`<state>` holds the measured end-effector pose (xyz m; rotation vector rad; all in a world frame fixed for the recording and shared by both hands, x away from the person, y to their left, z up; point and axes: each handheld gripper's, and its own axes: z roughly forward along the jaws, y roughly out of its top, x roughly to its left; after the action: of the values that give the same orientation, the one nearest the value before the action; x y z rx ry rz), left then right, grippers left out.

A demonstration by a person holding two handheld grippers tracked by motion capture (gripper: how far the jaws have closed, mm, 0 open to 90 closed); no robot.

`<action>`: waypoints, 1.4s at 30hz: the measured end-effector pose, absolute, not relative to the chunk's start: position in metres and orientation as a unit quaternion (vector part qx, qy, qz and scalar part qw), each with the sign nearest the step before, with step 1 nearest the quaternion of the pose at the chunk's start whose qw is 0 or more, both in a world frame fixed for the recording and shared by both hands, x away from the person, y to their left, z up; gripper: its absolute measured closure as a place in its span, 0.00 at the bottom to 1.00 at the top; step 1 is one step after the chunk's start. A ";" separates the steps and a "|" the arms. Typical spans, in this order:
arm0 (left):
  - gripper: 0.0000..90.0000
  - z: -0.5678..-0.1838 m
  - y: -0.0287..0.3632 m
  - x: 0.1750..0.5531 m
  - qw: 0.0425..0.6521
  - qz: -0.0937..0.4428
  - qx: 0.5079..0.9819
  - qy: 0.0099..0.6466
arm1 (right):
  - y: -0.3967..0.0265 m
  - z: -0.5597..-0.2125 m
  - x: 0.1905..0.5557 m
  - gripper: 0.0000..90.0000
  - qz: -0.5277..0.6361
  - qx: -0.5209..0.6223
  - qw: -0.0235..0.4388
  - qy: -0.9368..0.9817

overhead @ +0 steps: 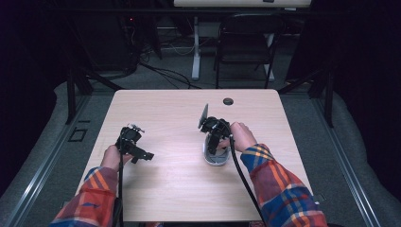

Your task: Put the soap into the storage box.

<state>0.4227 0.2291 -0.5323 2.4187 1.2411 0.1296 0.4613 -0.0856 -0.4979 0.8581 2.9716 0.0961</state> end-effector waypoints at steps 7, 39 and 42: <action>0.00 -0.532 0.229 0.423 0.208 0.046 0.869 0.446 | -0.104 -0.476 0.455 0.15 0.069 0.288 0.030 0.955; 0.00 -0.532 0.229 0.423 0.206 0.048 0.869 0.447 | -0.240 -0.446 0.403 0.02 0.095 0.376 0.091 0.917; 0.00 -0.532 0.228 0.423 0.205 0.048 0.870 0.446 | -0.249 -0.449 0.399 0.02 0.099 0.388 0.094 0.911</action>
<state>0.4228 0.2284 -0.5318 2.4247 1.2437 0.1329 0.3988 -0.2493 -0.4489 1.1513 2.7037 0.2934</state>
